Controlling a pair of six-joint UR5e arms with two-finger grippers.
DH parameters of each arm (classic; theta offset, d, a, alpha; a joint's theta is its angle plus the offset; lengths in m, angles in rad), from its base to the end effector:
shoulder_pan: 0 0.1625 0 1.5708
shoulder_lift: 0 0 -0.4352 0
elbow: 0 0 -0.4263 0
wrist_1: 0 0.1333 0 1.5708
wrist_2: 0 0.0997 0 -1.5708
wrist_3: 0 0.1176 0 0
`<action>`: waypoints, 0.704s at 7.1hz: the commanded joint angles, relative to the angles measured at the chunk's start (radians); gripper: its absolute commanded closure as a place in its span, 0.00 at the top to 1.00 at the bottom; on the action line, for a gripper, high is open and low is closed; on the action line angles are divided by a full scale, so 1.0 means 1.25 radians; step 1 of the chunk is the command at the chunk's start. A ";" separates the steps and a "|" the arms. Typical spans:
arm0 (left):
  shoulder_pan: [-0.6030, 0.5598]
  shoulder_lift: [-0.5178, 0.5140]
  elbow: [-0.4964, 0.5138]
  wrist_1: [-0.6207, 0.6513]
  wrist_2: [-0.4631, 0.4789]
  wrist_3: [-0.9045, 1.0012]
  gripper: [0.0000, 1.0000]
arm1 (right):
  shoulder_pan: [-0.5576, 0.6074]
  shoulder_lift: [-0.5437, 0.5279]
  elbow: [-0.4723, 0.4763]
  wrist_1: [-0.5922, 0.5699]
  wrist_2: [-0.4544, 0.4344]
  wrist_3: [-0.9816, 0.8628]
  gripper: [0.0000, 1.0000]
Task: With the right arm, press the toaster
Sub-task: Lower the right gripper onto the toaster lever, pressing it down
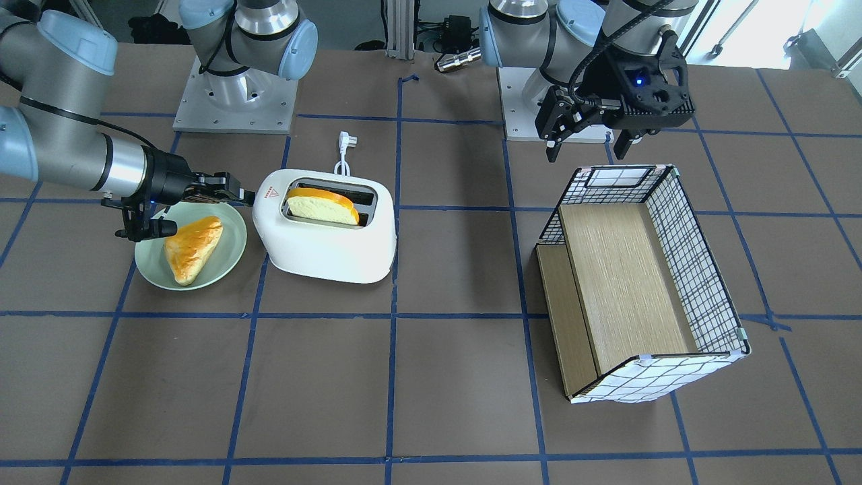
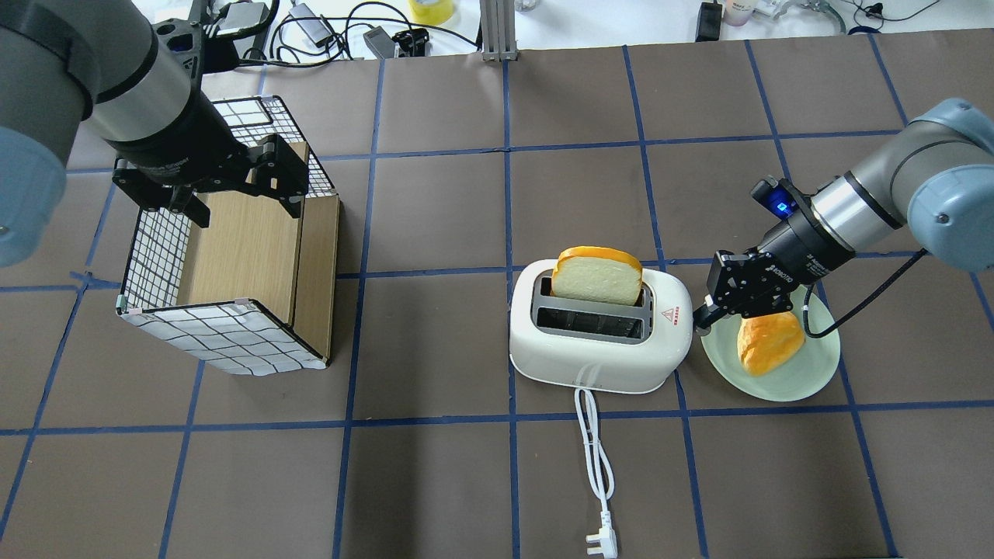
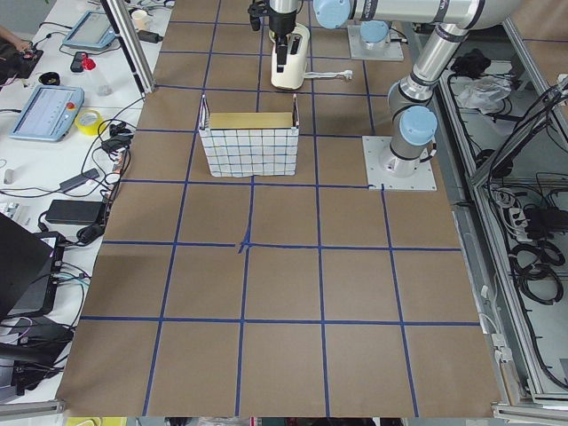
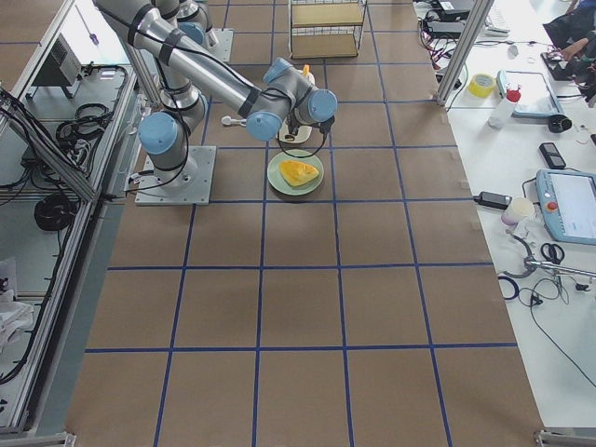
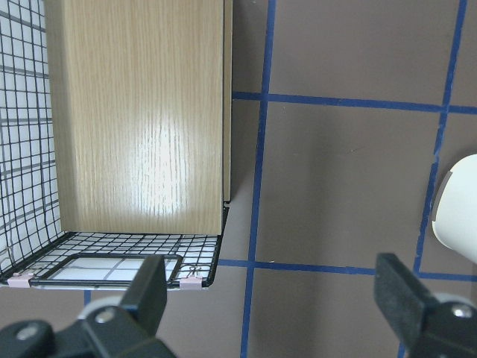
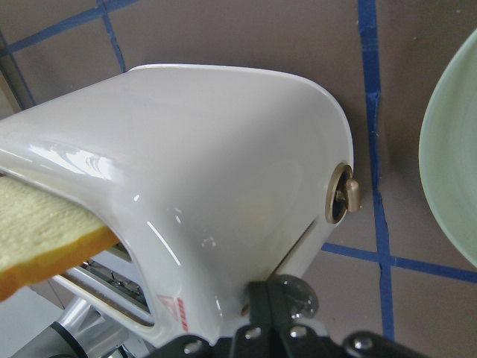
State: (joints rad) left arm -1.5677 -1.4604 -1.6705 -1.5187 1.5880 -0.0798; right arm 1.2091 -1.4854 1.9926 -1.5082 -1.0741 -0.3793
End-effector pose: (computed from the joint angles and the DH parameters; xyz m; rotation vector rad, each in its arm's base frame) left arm -0.1298 -0.4856 0.4885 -0.1303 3.1225 -0.0991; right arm 0.0221 -0.4766 0.2482 0.1602 2.4483 0.4433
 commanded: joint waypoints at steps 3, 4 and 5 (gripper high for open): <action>0.000 0.000 0.000 0.000 0.000 0.000 1.00 | 0.000 0.016 0.000 -0.016 0.000 -0.001 0.00; 0.000 0.000 0.000 0.000 0.000 0.000 1.00 | 0.000 0.016 0.000 -0.021 -0.001 -0.001 0.00; 0.000 0.000 0.001 0.000 0.000 0.000 1.00 | 0.000 0.018 0.002 -0.023 -0.001 -0.002 0.00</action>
State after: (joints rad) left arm -1.5677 -1.4603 -1.6702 -1.5186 1.5876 -0.0798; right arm 1.2088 -1.4661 1.9937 -1.5312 -1.0748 -0.3807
